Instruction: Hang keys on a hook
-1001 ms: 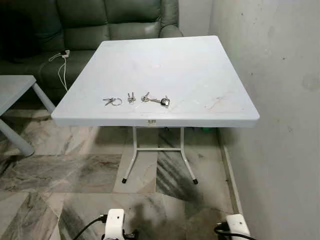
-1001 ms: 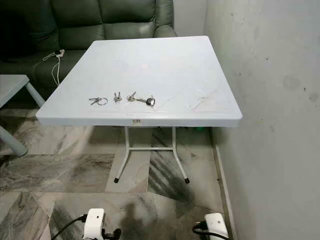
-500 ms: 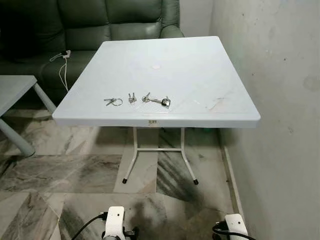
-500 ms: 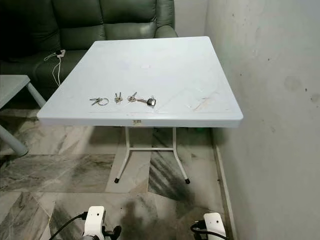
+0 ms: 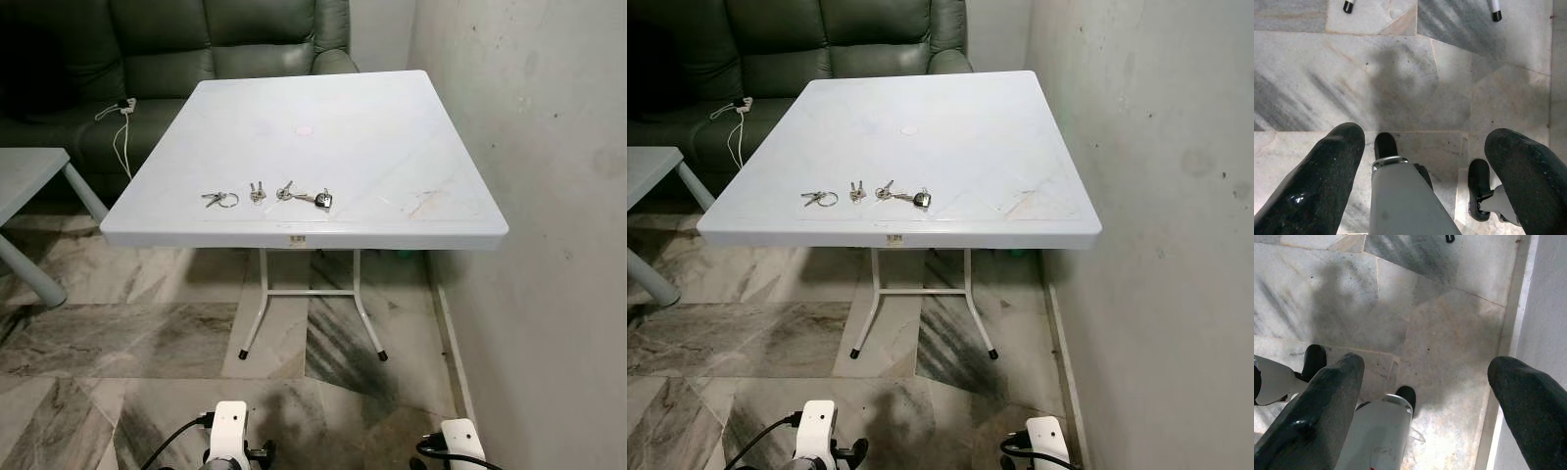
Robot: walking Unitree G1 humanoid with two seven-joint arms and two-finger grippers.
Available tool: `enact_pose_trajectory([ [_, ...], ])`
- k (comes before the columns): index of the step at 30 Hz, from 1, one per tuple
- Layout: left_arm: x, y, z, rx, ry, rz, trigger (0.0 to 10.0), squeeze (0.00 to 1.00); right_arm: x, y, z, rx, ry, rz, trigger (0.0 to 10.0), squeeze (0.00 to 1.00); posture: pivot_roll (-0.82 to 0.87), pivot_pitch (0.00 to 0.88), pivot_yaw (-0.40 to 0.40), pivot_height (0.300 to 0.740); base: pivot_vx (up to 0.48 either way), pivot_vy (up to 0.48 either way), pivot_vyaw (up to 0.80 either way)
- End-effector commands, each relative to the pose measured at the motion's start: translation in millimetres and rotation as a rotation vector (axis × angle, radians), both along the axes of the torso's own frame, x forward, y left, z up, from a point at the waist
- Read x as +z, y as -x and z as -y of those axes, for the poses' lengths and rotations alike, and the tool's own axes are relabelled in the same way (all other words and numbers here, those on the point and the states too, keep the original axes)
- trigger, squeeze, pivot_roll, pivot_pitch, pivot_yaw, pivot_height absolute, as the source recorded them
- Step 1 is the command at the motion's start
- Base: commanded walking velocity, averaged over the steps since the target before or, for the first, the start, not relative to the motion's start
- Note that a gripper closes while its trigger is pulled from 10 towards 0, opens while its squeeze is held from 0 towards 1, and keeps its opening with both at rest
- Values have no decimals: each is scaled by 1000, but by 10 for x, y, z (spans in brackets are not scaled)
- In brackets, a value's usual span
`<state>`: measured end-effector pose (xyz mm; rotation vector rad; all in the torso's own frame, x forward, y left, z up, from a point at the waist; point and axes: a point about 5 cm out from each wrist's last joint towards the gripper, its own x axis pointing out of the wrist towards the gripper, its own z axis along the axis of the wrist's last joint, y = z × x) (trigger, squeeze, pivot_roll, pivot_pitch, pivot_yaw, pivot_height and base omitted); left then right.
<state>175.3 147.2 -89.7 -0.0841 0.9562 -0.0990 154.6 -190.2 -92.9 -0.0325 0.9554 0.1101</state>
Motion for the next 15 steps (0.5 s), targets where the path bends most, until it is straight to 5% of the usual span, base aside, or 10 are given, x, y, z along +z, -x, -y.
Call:
enact_pose_trajectory([
  [1,15,-26,-43,-1,-19,15,10000,0,11,-21,-2,-1,-7,11,10000,1000,-98,0,15,740,0,0,0],
  [11,105,-183,-27,-20,1,100,10000,0,61,-115,19,17,9,61,10000,1000,-96,0,9,740,0,0,0],
  [12,139,-240,-28,-21,13,126,10000,0,98,-179,8,15,-17,97,10000,925,-97,0,11,740,0,0,0],
  [13,167,-284,-26,-17,28,147,10000,0,129,-231,1,7,-44,126,10000,643,-99,0,13,740,0,0,0],
  [14,204,-339,-25,-17,36,178,10000,0,162,-286,-6,0,-71,155,10000,0,-99,0,13,740,0,0,0],
  [15,280,-443,-22,-3,71,239,10000,0,240,-399,-19,-2,-116,226,10000,0,-102,0,14,740,0,0,0],
])
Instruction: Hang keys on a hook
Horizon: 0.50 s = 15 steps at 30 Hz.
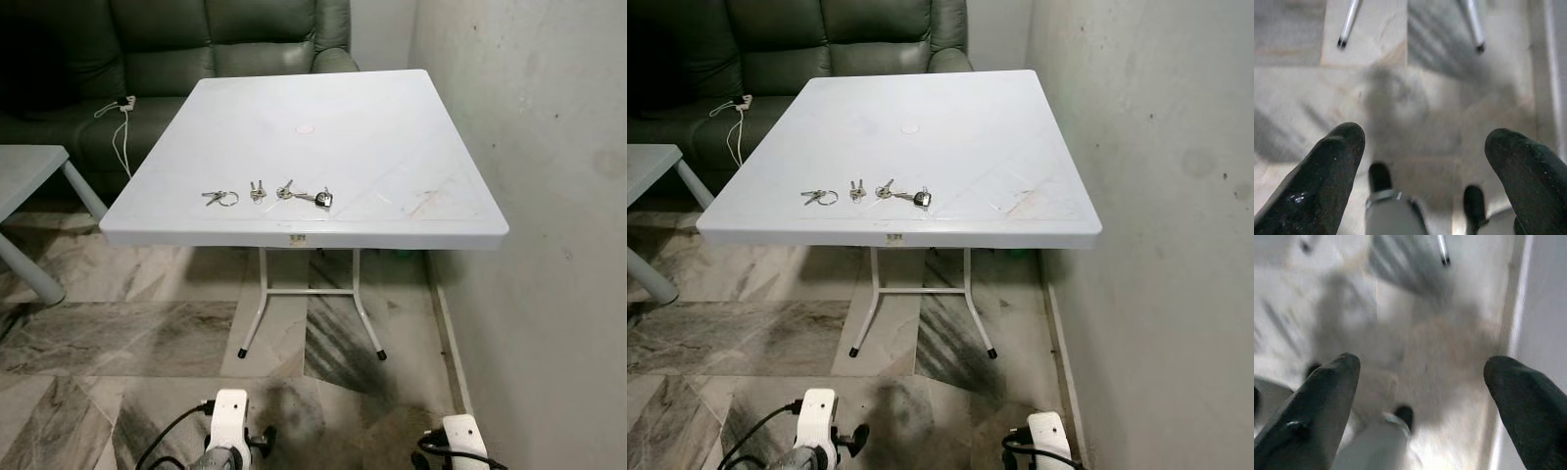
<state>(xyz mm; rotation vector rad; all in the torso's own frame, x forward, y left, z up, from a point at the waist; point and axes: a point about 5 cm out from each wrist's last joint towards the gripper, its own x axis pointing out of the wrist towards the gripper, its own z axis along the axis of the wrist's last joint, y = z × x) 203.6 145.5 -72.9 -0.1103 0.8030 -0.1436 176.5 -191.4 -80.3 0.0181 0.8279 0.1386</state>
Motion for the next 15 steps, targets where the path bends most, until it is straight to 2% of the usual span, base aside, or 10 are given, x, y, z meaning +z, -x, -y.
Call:
enact_pose_trajectory([
  [1,169,-229,-42,26,45,132,10000,0,173,-259,-35,4,-64,153,10000,0,-102,0,14,740,0,0,0],
  [3,219,-287,-49,34,55,175,10000,0,223,-323,-33,7,-73,192,10000,0,-104,0,15,740,0,0,0],
  [4,309,-389,-68,74,92,238,10000,0,303,-415,-33,18,-85,256,10000,0,-104,0,15,740,0,0,0],
  [9,509,-589,-126,150,133,370,10000,0,470,-580,-52,42,-112,386,10000,0,-102,0,13,740,0,0,0],
  [11,746,-781,-159,177,124,509,10000,0,670,-760,-86,53,-149,520,10000,0,-91,0,3,740,0,0,0],
  [15,912,-884,-158,178,131,600,10000,0,830,-884,-119,60,-182,617,10000,0,-85,0,-1,740,0,0,0],
])
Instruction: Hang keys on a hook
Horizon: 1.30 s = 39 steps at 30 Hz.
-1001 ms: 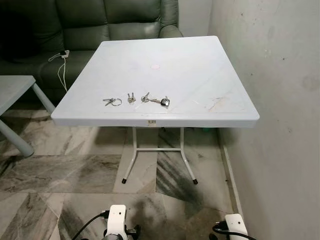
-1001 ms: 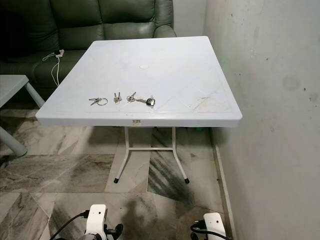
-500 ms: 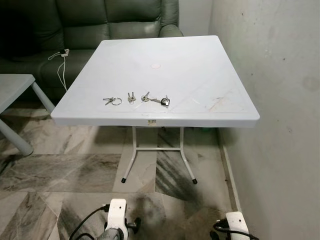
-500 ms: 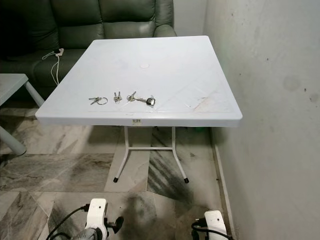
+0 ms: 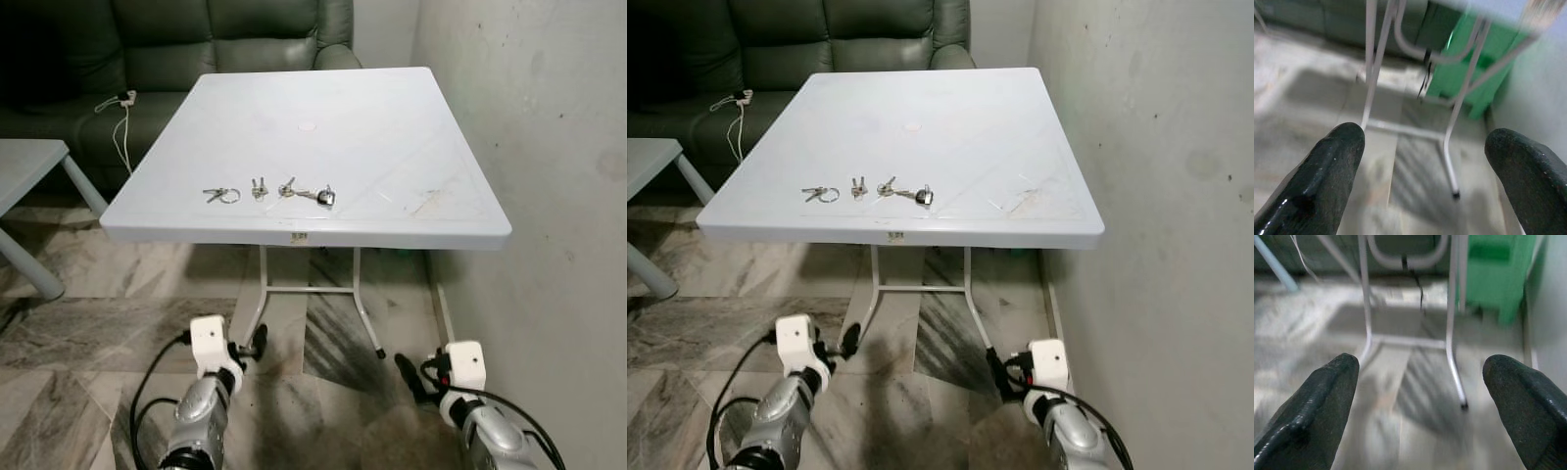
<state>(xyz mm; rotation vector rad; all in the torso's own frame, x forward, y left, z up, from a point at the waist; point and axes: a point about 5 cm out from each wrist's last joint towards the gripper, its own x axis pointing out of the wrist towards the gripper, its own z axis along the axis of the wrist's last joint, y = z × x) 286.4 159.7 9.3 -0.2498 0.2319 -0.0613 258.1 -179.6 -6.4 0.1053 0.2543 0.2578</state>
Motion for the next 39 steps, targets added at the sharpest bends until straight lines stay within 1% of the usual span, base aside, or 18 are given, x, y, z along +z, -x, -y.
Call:
enact_pose_trajectory([
  [1,182,-101,-18,16,-21,97,10000,0,181,-127,-20,8,-29,104,10000,0,-84,0,-3,740,0,0,0],
  [2,260,-145,-9,2,-49,124,10000,0,286,-195,-46,23,-35,156,10000,0,-81,0,-2,740,0,0,0],
  [4,334,-184,5,-6,-46,151,10000,0,382,-253,-61,26,-48,199,10000,0,-78,0,-4,740,0,0,0],
  [6,481,-251,18,-3,-63,206,10000,0,535,-341,-69,30,-57,265,10000,0,-74,0,-5,740,0,0,0],
  [7,530,-272,32,-14,-62,222,10000,0,582,-372,-68,29,-56,279,10000,0,-74,0,-5,740,0,0,0],
  [8,617,-300,45,-27,-67,260,10000,0,674,-421,-68,28,-56,315,10000,0,-74,0,-5,740,0,0,0],
  [10,720,-338,48,-17,-57,290,10000,0,789,-470,-75,36,-59,358,10000,0,-75,0,-5,740,0,0,0],
  [11,822,-375,46,-11,-49,315,10000,0,908,-517,-75,32,-53,400,10000,0,-74,0,-5,740,0,0,0],
  [12,852,-383,45,-11,-47,322,10000,0,943,-528,-74,29,-52,413,10000,0,-74,0,-5,740,0,0,0],
  [14,984,-401,69,-15,1,351,10000,0,1064,-547,-84,34,-73,447,10000,0,-74,0,-7,740,0,0,0],
  [15,1050,-402,74,-13,-1,373,10000,0,1121,-549,-88,32,-79,466,10000,0,-74,0,-7,740,0,0,0],
  [19,1153,-396,94,-19,-18,392,10000,0,1251,-542,-104,24,-86,507,10000,0,-70,0,-10,740,0,0,0],
  [21,1258,-382,107,-14,-25,393,10000,0,1384,-525,-136,27,-101,541,10000,0,-68,0,-10,740,0,0,0],
  [25,1338,-342,116,-15,-28,399,10000,0,1447,-498,-157,32,-97,550,10000,0,-68,0,-8,740,0,0,0],
  [27,1325,-314,117,-17,-35,382,10000,0,1421,-481,-136,18,-84,533,10000,0,-63,0,-9,740,0,0,0],
  [30,1303,-296,103,-9,-17,369,10000,0,1403,-474,-112,-3,-80,516,10000,0,-61,0,-8,740,0,0,0],
  [34,1320,-278,66,7,-26,346,10000,0,1455,-458,-136,-1,-86,510,10000,0,-62,0,-6,740,0,0,0],
  [39,1312,-288,28,22,-24,323,10000,0,1457,-454,-144,-1,-76,504,10000,0,-63,0,-6,740,0,0,0],
])
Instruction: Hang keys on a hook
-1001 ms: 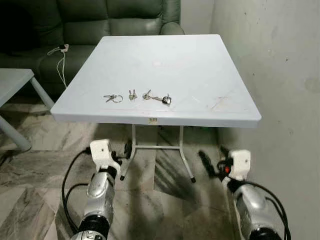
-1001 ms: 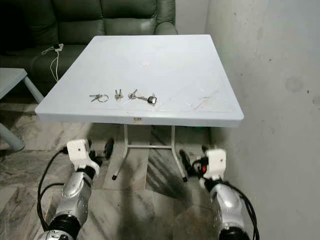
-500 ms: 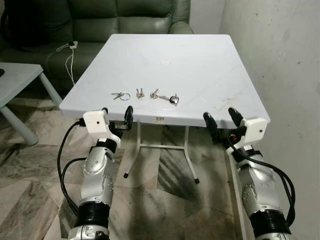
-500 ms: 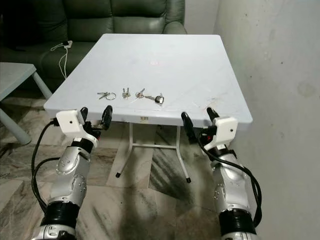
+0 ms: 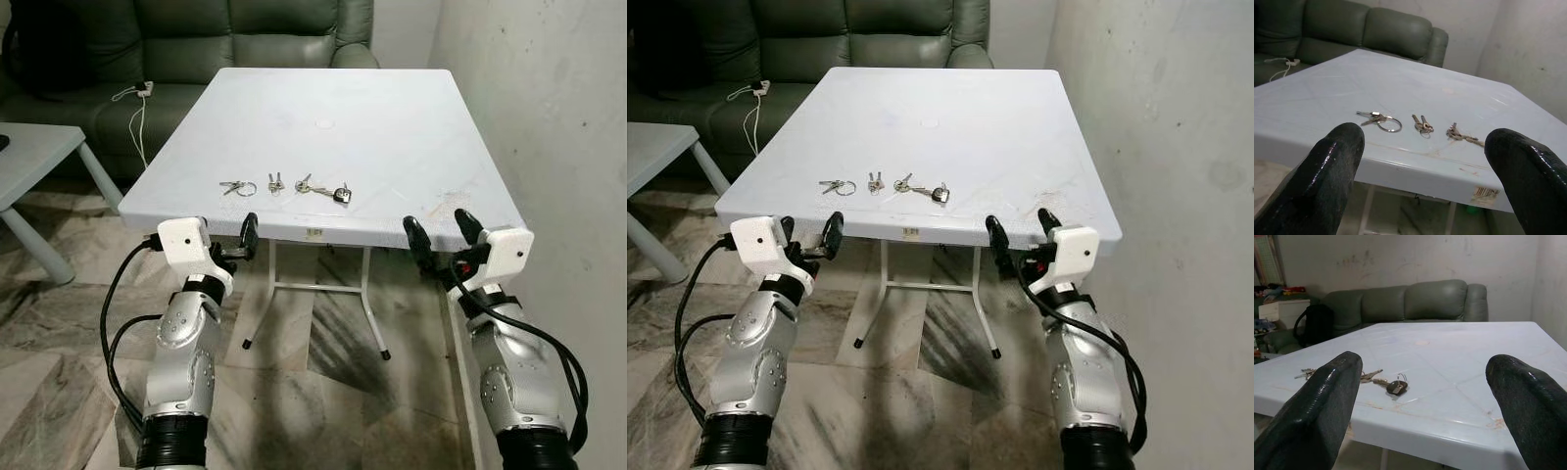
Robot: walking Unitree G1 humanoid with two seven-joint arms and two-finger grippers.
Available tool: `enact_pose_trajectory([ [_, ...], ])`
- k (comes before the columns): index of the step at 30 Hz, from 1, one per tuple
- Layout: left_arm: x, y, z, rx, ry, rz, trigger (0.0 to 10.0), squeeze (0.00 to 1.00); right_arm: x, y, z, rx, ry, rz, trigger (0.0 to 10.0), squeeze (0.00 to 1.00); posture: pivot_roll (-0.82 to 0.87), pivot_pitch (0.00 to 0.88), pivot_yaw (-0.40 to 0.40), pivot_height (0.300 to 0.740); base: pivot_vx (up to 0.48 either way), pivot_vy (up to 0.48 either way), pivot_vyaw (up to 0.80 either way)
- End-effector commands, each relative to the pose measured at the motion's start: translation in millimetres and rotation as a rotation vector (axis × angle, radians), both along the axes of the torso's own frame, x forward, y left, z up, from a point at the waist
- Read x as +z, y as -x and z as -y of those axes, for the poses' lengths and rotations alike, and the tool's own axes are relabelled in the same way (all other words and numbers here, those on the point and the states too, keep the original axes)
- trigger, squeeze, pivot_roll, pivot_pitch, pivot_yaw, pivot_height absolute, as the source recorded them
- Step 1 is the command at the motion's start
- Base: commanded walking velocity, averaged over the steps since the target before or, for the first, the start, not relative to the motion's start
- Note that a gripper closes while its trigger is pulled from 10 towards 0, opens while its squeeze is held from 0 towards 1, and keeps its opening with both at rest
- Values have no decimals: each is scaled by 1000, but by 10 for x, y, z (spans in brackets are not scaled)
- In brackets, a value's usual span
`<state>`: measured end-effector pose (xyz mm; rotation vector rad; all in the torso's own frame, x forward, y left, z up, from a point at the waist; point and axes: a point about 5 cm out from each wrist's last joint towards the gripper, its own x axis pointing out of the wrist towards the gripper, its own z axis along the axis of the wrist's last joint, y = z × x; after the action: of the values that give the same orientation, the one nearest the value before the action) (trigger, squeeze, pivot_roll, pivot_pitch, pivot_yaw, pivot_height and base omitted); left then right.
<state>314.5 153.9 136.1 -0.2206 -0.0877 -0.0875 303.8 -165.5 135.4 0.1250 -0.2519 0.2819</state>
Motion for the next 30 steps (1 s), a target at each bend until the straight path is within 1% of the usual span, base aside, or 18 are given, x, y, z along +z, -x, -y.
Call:
enact_pose_trajectory([
  [1,39,-12,-36,16,2,-4,10000,0,39,4,-2,0,13,5,10000,0,-63,0,-7,740,0,0,0],
  [3,38,-13,-36,16,15,-9,10000,0,40,10,-2,-1,14,2,10000,0,-63,0,-7,740,0,0,0],
  [6,38,-9,-35,16,9,-12,10000,0,39,15,1,-2,19,-2,10000,0,-65,0,-8,740,0,92,0],
  [30,65,-34,-19,6,24,-22,10000,0,52,35,-4,10,34,-19,10000,0,-72,0,-16,740,0,385,0],
])
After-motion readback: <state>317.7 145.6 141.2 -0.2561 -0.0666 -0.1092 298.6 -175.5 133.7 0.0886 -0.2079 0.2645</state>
